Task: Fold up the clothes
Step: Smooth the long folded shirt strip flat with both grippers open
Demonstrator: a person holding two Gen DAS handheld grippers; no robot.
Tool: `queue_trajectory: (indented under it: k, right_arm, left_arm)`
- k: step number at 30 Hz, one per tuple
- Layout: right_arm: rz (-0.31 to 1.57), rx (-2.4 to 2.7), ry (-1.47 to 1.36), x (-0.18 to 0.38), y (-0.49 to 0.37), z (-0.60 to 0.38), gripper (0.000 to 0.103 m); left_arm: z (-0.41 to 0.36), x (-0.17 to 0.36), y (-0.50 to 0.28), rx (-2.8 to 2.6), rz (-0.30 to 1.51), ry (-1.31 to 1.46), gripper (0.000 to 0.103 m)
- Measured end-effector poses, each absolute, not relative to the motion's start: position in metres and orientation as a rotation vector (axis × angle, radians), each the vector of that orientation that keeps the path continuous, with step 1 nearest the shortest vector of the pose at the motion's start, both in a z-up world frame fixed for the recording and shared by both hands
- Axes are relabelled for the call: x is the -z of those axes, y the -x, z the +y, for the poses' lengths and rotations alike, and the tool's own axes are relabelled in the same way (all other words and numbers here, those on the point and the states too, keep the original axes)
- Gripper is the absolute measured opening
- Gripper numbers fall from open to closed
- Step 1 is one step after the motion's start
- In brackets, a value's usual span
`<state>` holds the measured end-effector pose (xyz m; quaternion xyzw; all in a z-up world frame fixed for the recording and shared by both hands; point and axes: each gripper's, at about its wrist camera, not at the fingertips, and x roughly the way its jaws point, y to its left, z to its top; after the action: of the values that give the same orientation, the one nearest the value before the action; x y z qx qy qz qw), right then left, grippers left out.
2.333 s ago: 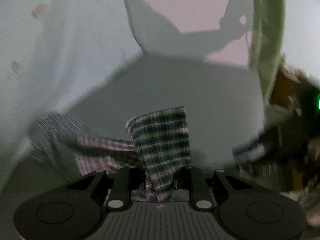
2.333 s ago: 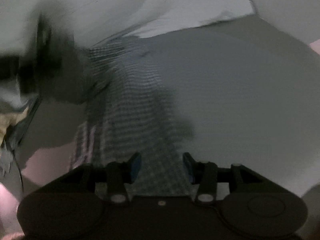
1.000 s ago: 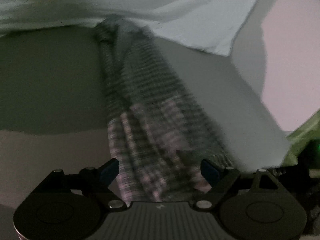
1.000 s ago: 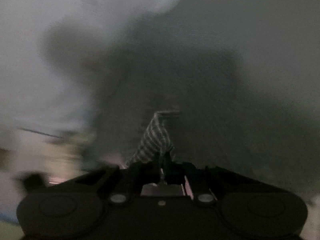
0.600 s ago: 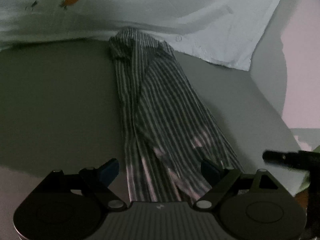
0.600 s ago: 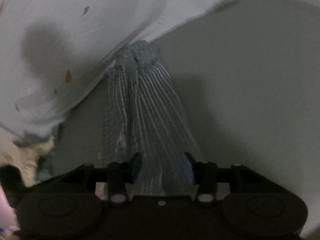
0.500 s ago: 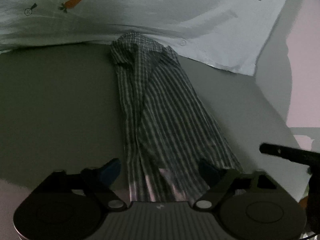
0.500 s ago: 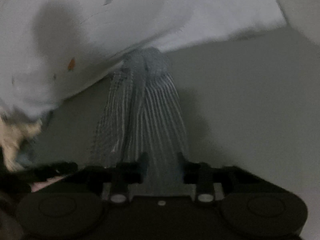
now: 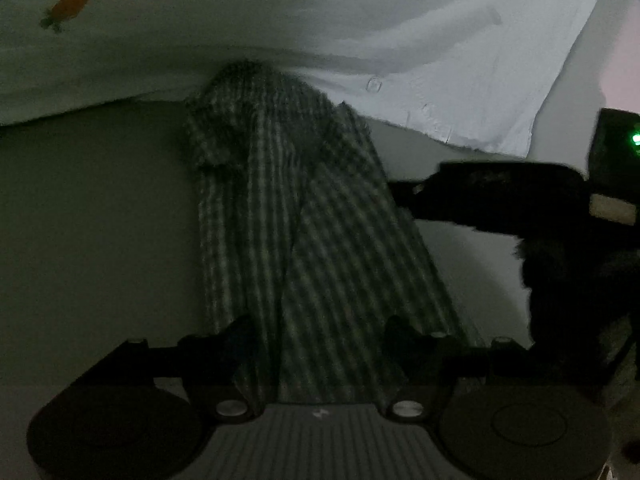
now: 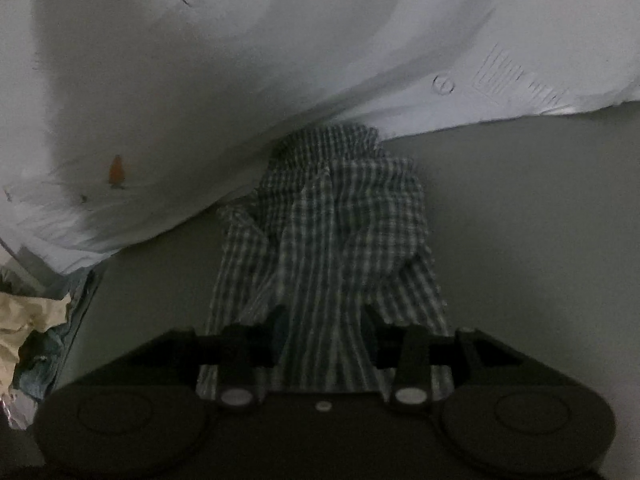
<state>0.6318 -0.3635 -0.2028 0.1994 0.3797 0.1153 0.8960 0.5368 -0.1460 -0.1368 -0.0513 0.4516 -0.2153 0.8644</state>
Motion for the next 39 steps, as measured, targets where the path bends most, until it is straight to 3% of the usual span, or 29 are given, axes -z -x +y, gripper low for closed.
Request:
queue_trajectory:
  k: [1, 2, 4, 13, 15, 16, 22, 29, 35, 39]
  right_arm:
    - [0.790, -0.251, -0.412, 0.205, -0.637, -0.361, 0.003]
    - [0.793, -0.267, -0.412, 0.207, -0.643, -0.359, 0.001]
    - [0.785, -0.276, -0.409, 0.209, -0.649, -0.358, 0.000]
    - [0.924, -0.212, -0.351, 0.231, -0.686, -0.354, 0.004]
    - [0.931, -0.195, -0.354, 0.225, -0.684, -0.357, 0.015]
    - [0.933, -0.188, -0.353, 0.220, -0.682, -0.358, 0.021]
    - [0.893, -0.194, -0.317, 0.187, -0.637, -0.366, 0.033]
    - [0.848, -0.229, -0.247, 0.180, -0.535, -0.342, 0.029]
    - [0.931, -0.245, -0.179, 0.208, -0.430, -0.314, 0.026]
    - [0.986, -0.226, -0.200, 0.213, -0.374, -0.320, 0.027]
  left_arm:
    - [-0.148, 0.138, -0.540, 0.436, 0.933, 0.084, 0.066]
    - [-0.150, 0.139, -0.543, 0.417, 0.924, 0.062, 0.042]
    - [-0.151, 0.149, -0.550, 0.335, 0.973, 0.020, 0.010]
    - [-0.136, 0.157, -0.552, 0.286, 1.002, 0.100, 0.012]
    - [-0.134, 0.154, -0.551, 0.273, 1.015, 0.110, 0.013]
    - [-0.133, 0.151, -0.550, 0.256, 1.027, 0.108, 0.015]
    - [-0.116, 0.116, -0.507, 0.250, 0.968, 0.082, 0.037]
    - [-0.100, 0.120, -0.423, 0.246, 0.985, 0.159, 0.043]
    - [-0.113, 0.143, -0.355, 0.287, 1.068, 0.098, 0.045]
    - [-0.116, 0.143, -0.319, 0.325, 1.095, 0.078, 0.056]
